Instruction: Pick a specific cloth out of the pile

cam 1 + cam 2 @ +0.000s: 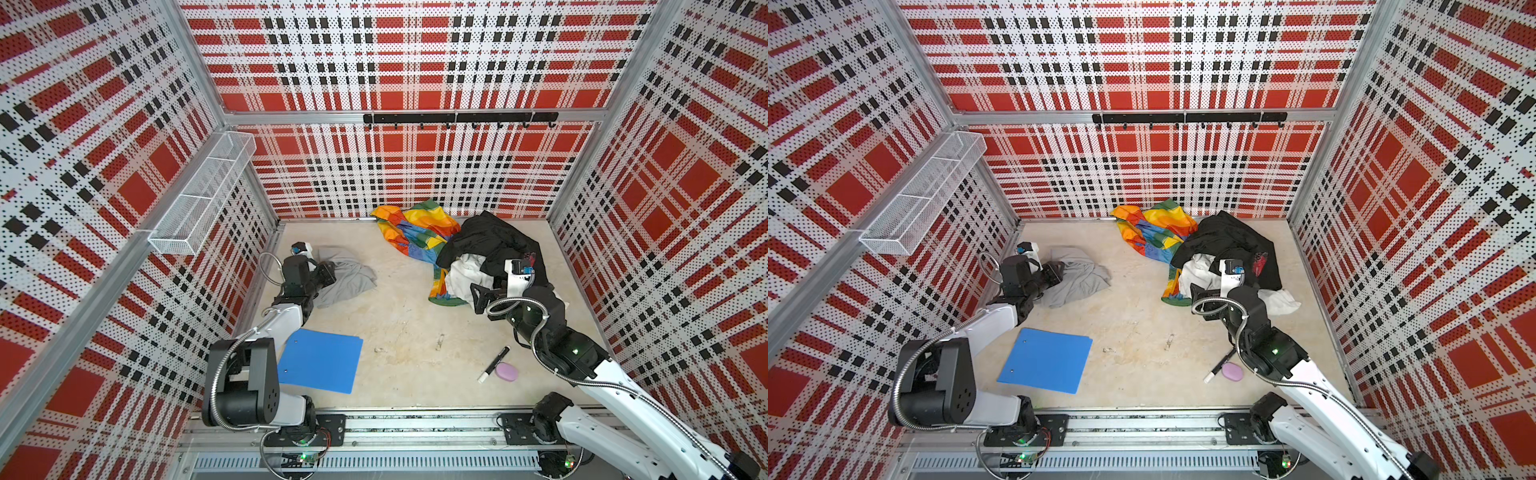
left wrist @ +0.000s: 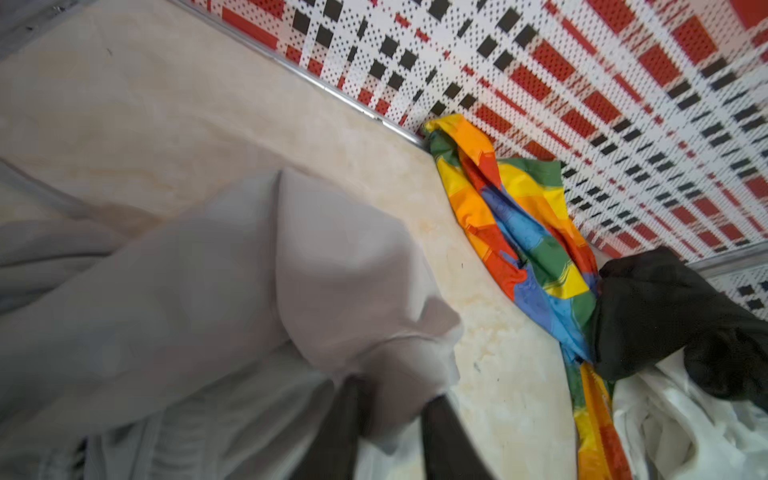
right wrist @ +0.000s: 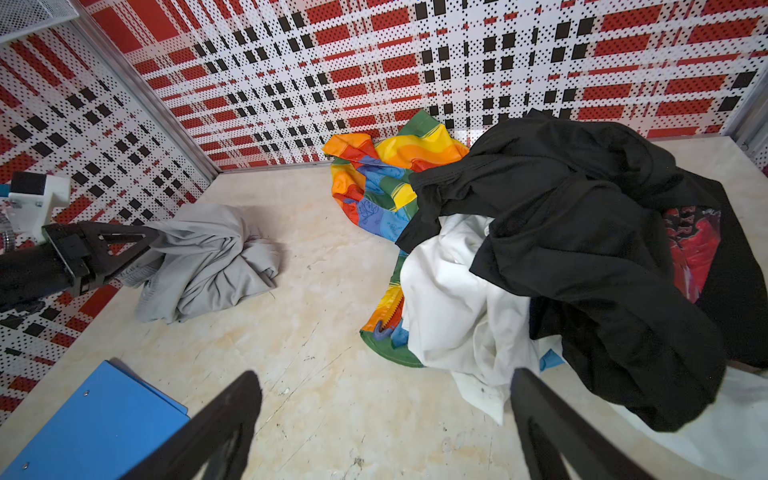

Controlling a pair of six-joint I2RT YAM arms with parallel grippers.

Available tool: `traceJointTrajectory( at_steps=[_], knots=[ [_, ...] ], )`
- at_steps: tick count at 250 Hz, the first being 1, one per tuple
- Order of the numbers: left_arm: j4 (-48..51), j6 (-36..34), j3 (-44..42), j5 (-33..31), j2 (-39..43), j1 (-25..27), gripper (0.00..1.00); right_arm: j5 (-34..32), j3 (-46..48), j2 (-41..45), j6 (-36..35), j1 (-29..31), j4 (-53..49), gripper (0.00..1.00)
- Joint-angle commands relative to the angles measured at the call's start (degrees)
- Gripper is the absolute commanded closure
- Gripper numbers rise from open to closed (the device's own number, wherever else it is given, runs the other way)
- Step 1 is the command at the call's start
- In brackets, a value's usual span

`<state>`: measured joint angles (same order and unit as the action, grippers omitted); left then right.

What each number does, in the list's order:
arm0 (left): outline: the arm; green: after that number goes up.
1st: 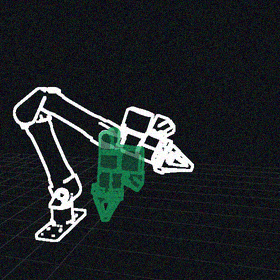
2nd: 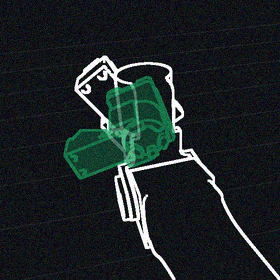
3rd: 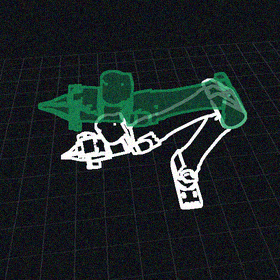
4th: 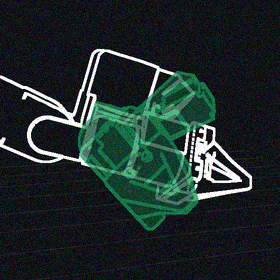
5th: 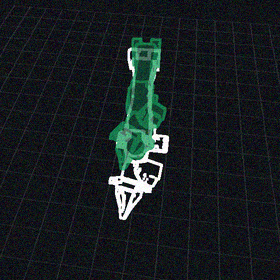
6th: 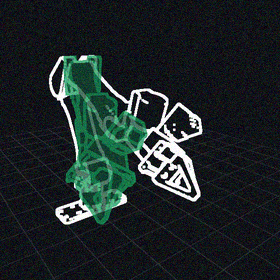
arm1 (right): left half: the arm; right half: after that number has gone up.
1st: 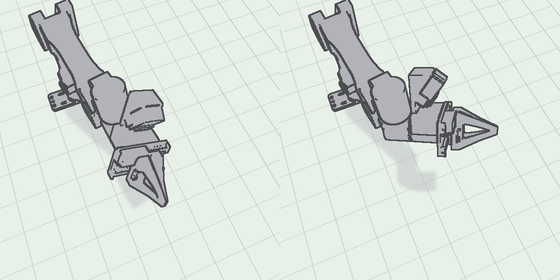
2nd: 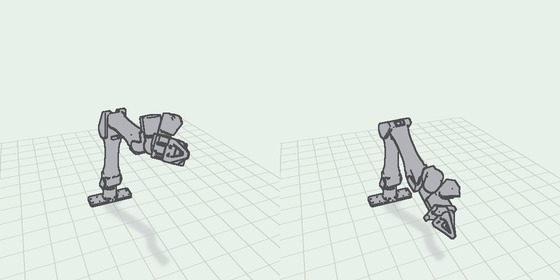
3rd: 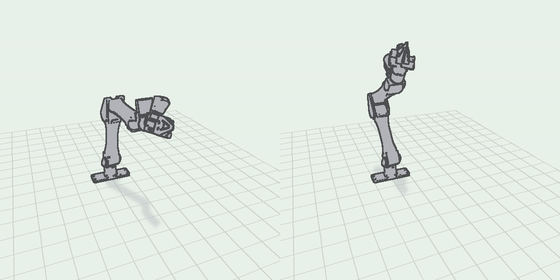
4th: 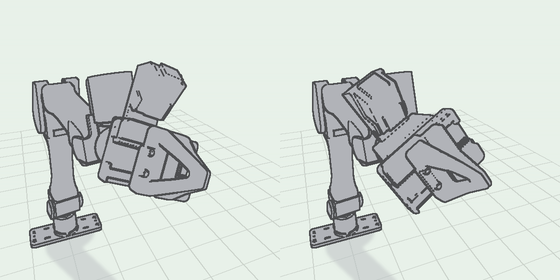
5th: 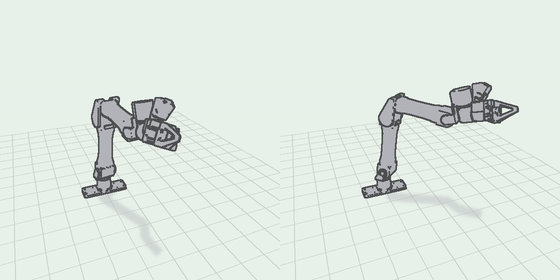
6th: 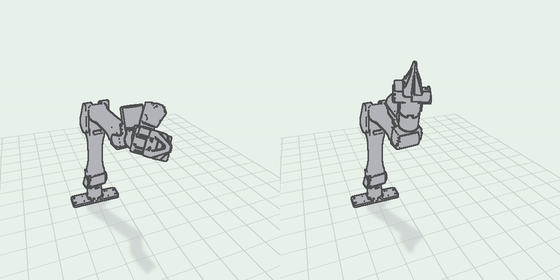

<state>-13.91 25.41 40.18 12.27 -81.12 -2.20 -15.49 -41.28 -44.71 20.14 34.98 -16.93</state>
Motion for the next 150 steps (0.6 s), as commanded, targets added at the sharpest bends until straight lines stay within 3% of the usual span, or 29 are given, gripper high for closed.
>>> traceJointTrajectory(
  at_steps=[1, 21, 76, 123, 150],
  knots=[
    [-2.7, 0.4, -1.1, -2.5, 3.6, 0.2, 0.32, -1.1, 0.7, 0.2, -0.4, 0.0, 2.5, 0.0],
    [-2.0, -0.4, -1.6, -3.2, 6.4, 0.7, 0.0, -2.6, 1.7, 1.0, -0.5, 0.0, 2.9, 0.0],
    [7.1, -2.2, -1.8, -3.7, 18.4, 3.3, 0.01, -6.7, 5.5, 3.3, 0.3, 0.1, 3.1, 0.0],
    [14.0, -5.2, -5.5, -7.2, 30.2, 7.8, 0.01, -14.8, 6.4, 4.7, 2.2, 0.0, 0.7, 0.0],
    [14.1, -3.3, -11.6, -13.7, 37.1, 8.0, 0.01, -19.4, 6.5, 4.3, 2.7, -0.1, -1.0, 0.0]
  ],
)
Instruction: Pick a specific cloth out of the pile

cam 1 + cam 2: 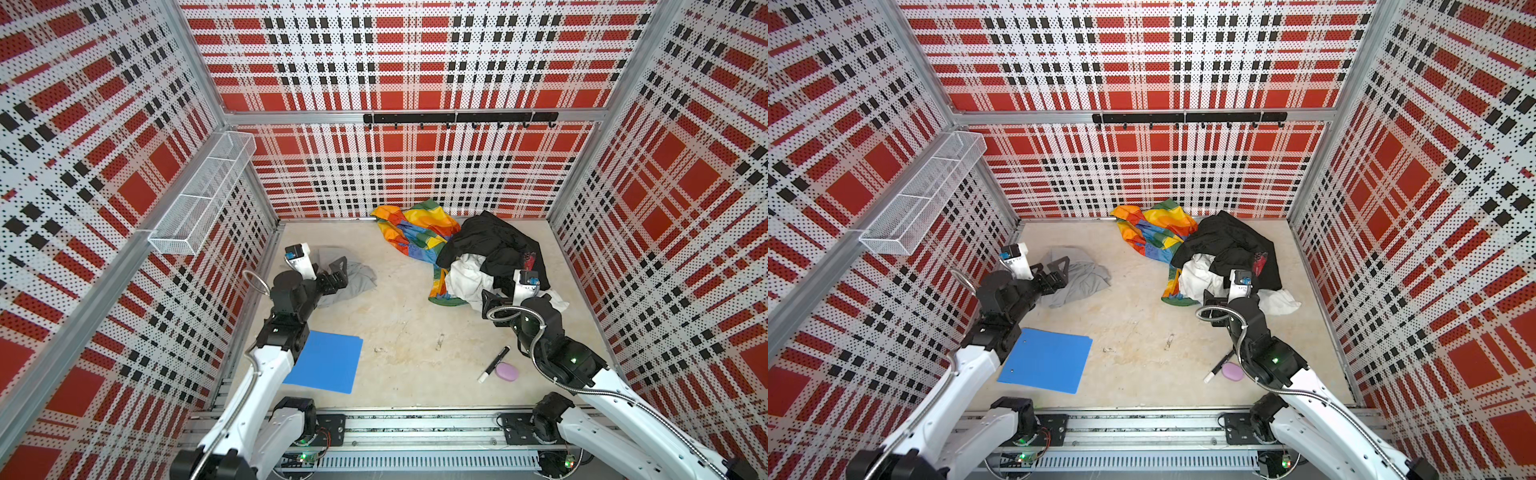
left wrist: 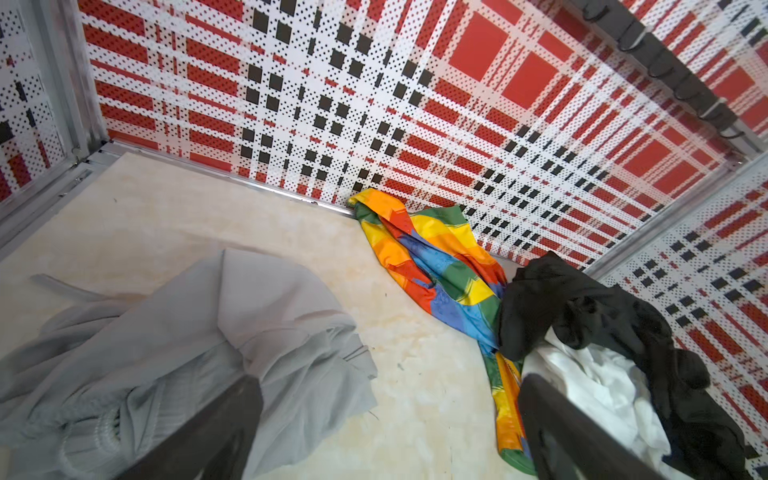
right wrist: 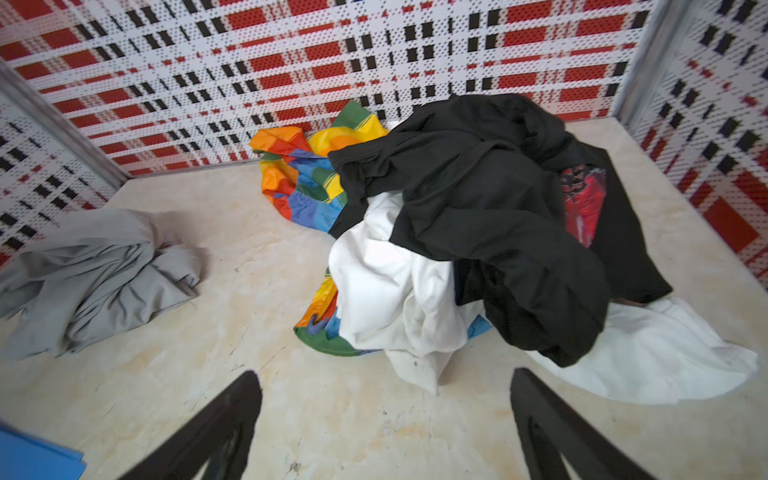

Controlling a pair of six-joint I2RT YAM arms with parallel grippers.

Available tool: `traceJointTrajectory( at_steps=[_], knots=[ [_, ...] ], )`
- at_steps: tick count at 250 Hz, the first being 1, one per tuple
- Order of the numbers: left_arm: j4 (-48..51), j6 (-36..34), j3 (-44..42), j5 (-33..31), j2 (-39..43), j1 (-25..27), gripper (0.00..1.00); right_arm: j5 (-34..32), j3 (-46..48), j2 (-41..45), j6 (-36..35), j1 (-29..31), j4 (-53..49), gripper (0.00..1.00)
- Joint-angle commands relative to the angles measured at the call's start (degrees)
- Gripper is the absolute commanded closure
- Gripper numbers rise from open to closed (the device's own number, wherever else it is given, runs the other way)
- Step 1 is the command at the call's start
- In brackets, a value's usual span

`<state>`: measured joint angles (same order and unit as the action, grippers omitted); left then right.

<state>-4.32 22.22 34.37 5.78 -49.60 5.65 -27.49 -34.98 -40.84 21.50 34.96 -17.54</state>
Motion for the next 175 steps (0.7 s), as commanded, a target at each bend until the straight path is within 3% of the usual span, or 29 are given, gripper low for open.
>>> traceJointTrajectory(
  at_steps=[1, 34, 69, 97, 132, 153, 175],
  knots=[
    [4.4, -0.1, -6.1, -7.4, 5.8, 0.2, 0.01, -7.6, 0.2, 0.4, 1.3, -0.1, -0.4, 0.0],
    [5.3, 3.7, -13.2, -16.8, 12.3, -0.1, 0.01, -11.6, 1.2, -0.3, 1.9, -1.0, -1.4, 0.0],
    [2.5, 1.5, -15.8, -18.7, 11.5, -2.4, 0.01, -10.3, 0.6, -1.9, 1.9, -2.6, -2.0, 0.0],
    [-5.6, -1.9, -15.8, -18.0, 5.6, -4.8, 0.01, -9.2, -2.9, -5.2, 3.0, -4.3, -5.6, 0.0],
    [-25.2, -10.7, -18.9, -19.4, -5.6, -5.3, 0.01, -13.7, -10.0, -9.4, 4.3, -4.4, -13.9, 0.0],
    [-35.3, -13.7, -20.4, -16.8, -12.2, -6.7, 0.01, -15.9, -9.8, -9.9, 3.7, -4.5, -13.5, 0.0],
    [-39.3, -14.5, -20.0, -14.8, -16.7, -7.3, 0.01, -15.8, -5.5, -8.9, 1.6, -4.6, -7.7, 0.0]
  ],
)
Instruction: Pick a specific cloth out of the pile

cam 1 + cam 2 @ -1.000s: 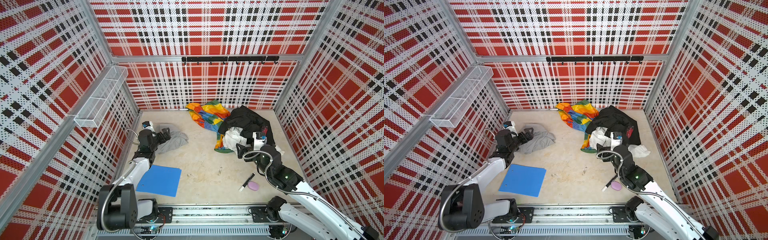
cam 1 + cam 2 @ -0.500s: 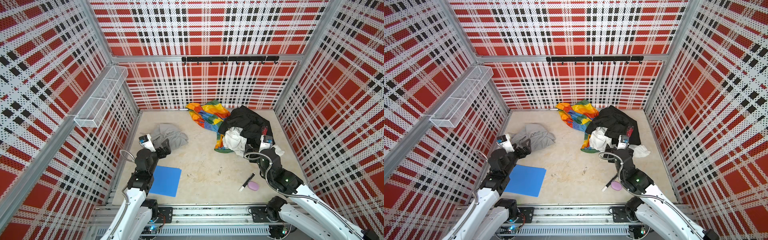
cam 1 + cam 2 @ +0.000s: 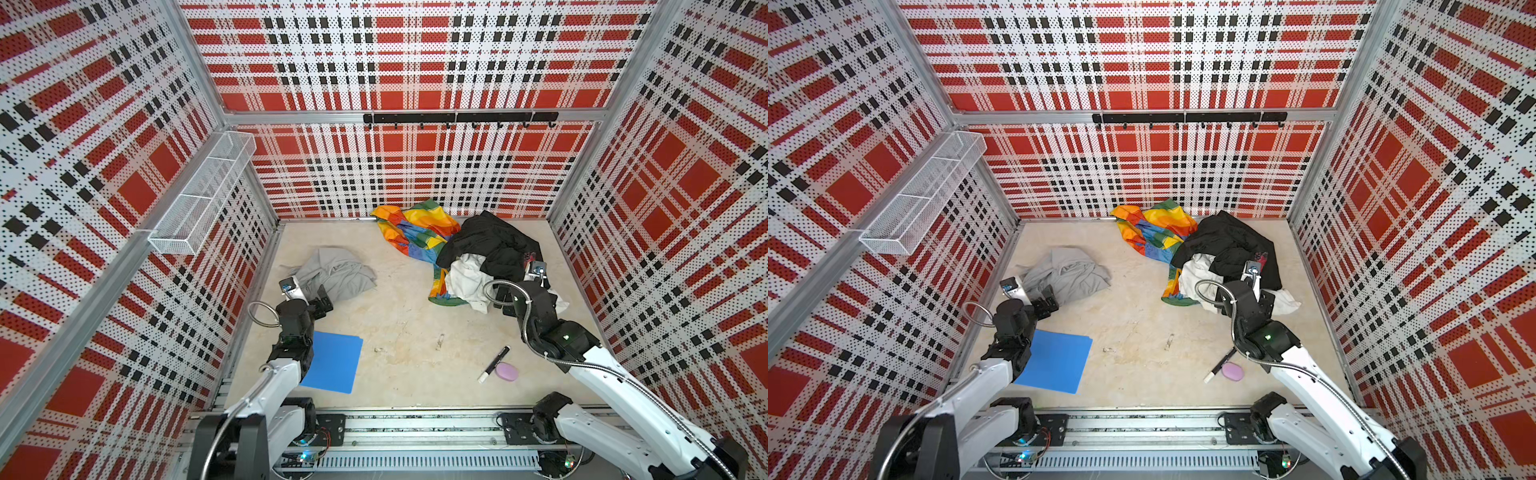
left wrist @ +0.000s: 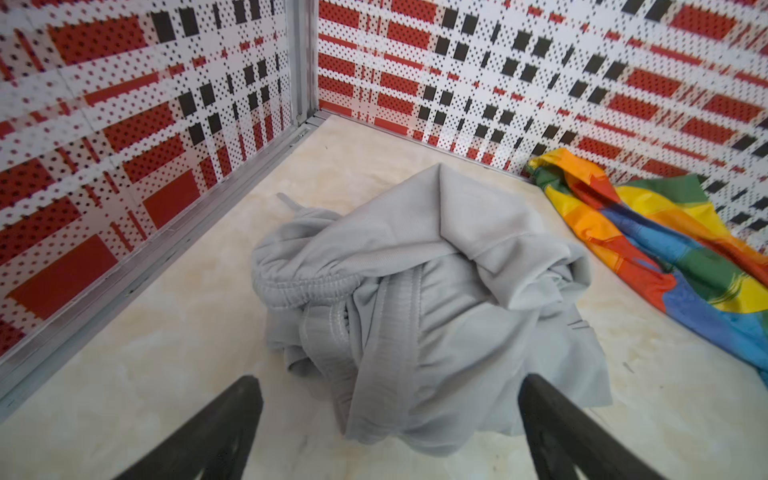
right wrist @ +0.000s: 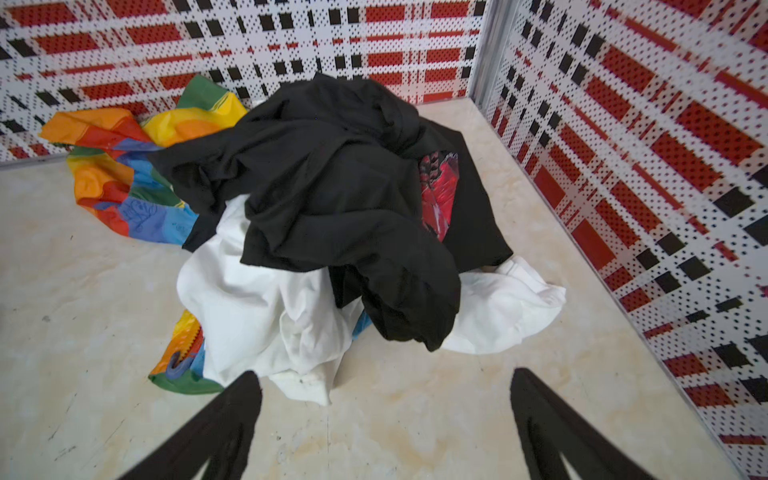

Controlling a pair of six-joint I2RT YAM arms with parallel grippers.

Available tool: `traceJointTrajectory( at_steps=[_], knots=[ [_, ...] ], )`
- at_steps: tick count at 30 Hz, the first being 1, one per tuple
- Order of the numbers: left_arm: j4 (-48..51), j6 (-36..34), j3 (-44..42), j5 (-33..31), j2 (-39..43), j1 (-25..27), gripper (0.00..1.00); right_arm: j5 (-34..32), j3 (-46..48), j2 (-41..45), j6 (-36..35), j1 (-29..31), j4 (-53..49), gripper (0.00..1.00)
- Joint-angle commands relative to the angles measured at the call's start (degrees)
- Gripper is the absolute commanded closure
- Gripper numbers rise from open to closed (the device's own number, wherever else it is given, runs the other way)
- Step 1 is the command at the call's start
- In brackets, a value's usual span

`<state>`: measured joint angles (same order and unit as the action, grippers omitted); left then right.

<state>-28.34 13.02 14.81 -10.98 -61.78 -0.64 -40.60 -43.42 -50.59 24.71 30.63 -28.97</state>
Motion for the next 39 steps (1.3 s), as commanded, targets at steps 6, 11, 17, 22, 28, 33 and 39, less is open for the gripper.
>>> traceJointTrajectory(
  at_steps=[6, 11, 17, 22, 28, 33, 39],
  knots=[
    [-29.0, -10.2, -1.6, 1.8, -14.5, 0.4, 0.01, 4.1, 14.4, 3.7, -9.7, -3.5, 23.2, 0.0],
    [-36.4, -11.7, -1.0, 4.2, -20.7, 0.6, 0.01, 11.2, 21.7, 1.8, -15.4, -13.2, 40.6, 0.0],
    [-36.6, -12.7, 2.6, 6.7, -28.0, 0.8, 0.01, 16.3, 21.0, -5.5, -21.2, -22.6, 48.8, 0.0],
    [-37.1, -12.4, 2.9, 7.6, -28.4, 0.6, 0.01, 23.2, 23.8, -12.8, -22.3, -27.7, 63.2, 0.0],
    [-37.4, -12.6, 2.8, 7.3, -28.4, 0.8, 0.01, 25.5, 27.0, -24.5, -23.2, -27.9, 81.4, 0.0],
    [-37.5, -12.7, 2.8, 7.2, -28.4, 0.9, 0.01, 26.5, 27.4, -28.6, -25.6, -27.9, 86.6, 0.0],
    [-37.4, -12.7, 2.7, 7.2, -28.4, 0.9, 0.01, 34.6, 30.9, -39.4, -29.4, -28.4, 105.4, 0.0]
  ],
)
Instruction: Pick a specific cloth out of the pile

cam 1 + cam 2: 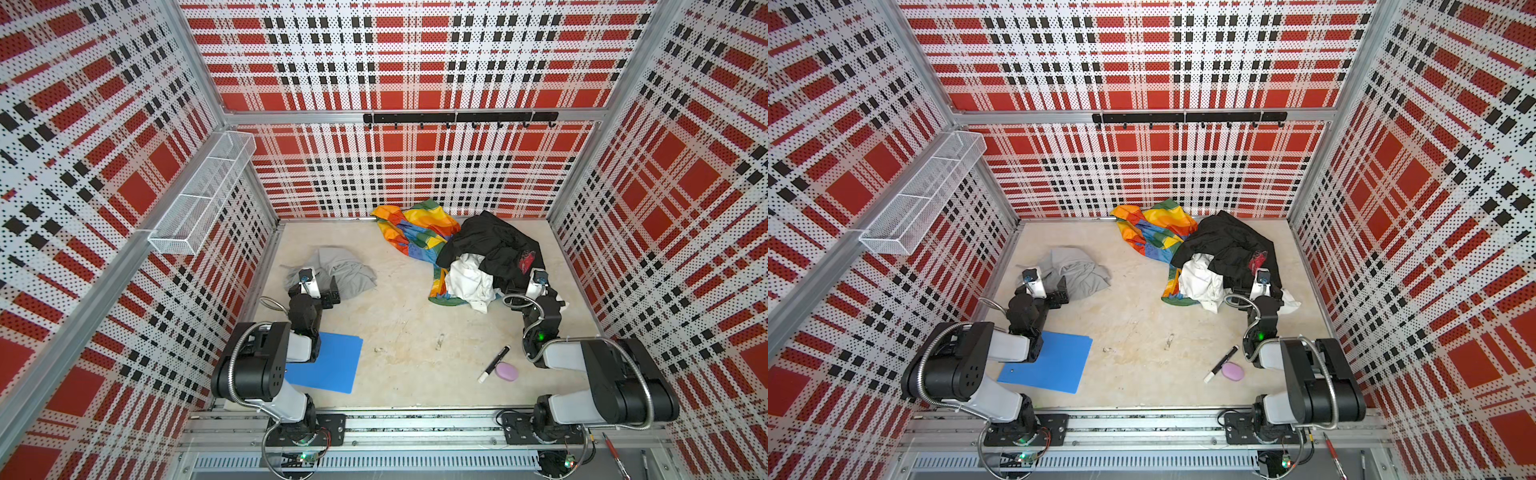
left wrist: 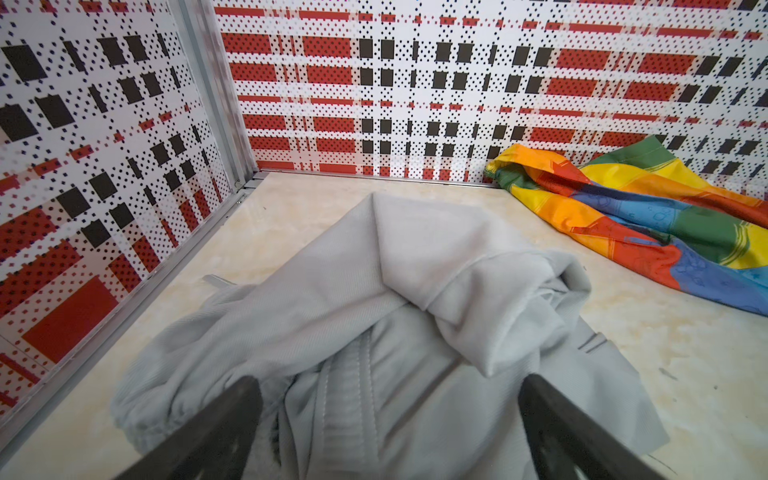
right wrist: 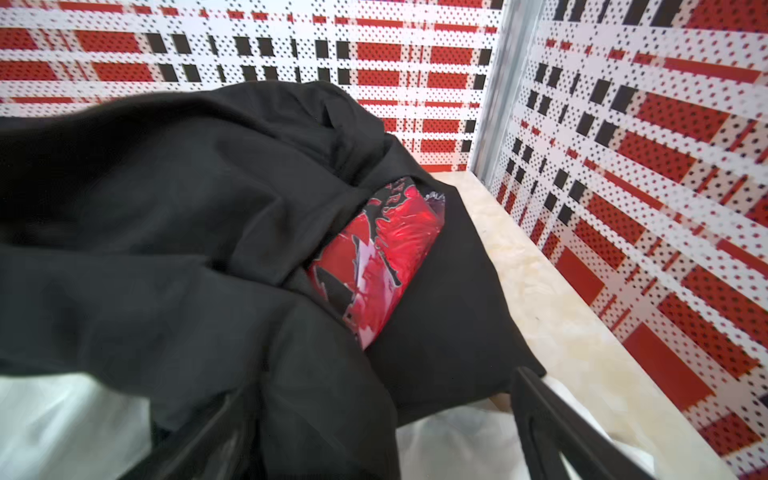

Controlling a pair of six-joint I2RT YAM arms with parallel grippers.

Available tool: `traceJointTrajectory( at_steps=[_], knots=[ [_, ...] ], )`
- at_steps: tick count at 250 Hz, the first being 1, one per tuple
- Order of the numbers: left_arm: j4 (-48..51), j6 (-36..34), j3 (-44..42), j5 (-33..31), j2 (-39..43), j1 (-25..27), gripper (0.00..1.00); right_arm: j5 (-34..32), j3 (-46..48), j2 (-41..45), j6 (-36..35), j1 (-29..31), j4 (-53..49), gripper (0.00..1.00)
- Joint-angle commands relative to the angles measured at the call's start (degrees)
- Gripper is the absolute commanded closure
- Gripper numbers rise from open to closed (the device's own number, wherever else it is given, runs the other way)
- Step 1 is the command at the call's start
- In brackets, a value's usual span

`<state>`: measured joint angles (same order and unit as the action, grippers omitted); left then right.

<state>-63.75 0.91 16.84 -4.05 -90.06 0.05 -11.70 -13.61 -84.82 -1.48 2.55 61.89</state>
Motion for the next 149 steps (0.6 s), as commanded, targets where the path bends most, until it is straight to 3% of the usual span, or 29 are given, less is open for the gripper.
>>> traceJointTrajectory(
  at_steps=[1, 13, 27, 43, 58, 149],
  knots=[
    [-2.0, -0.6, 0.7, 0.3, -0.1, 0.2, 0.01, 5.8, 0.1, -4.6, -3.1, -0.3, 12.2, 0.0],
    [-2.0, -0.6, 0.7, 0.3, -0.1, 0.2, 0.01, 5.1, -1.7, -3.0, -1.4, -0.9, 4.6, 0.0],
    [-2.0, -0.6, 0.7, 0.2, -0.1, 0.2, 0.01, 5.0, -2.0, -4.8, -0.6, -1.7, 8.0, 0.0],
    [-2.0, -0.6, 0.7, 0.3, -0.1, 0.2, 0.01, 3.4, -2.4, -3.5, 0.2, -1.8, 4.1, 0.0],
    [-2.0, -0.7, 0.7, 0.3, -0.1, 0.2, 0.01, 3.5, -1.8, -4.6, -0.1, -1.8, 7.9, 0.0],
    [-1.9, -0.6, 0.8, 0.6, -0.1, 0.0, 0.01, 3.4, -2.0, -4.3, -0.1, -1.8, 6.6, 0.0]
  ],
)
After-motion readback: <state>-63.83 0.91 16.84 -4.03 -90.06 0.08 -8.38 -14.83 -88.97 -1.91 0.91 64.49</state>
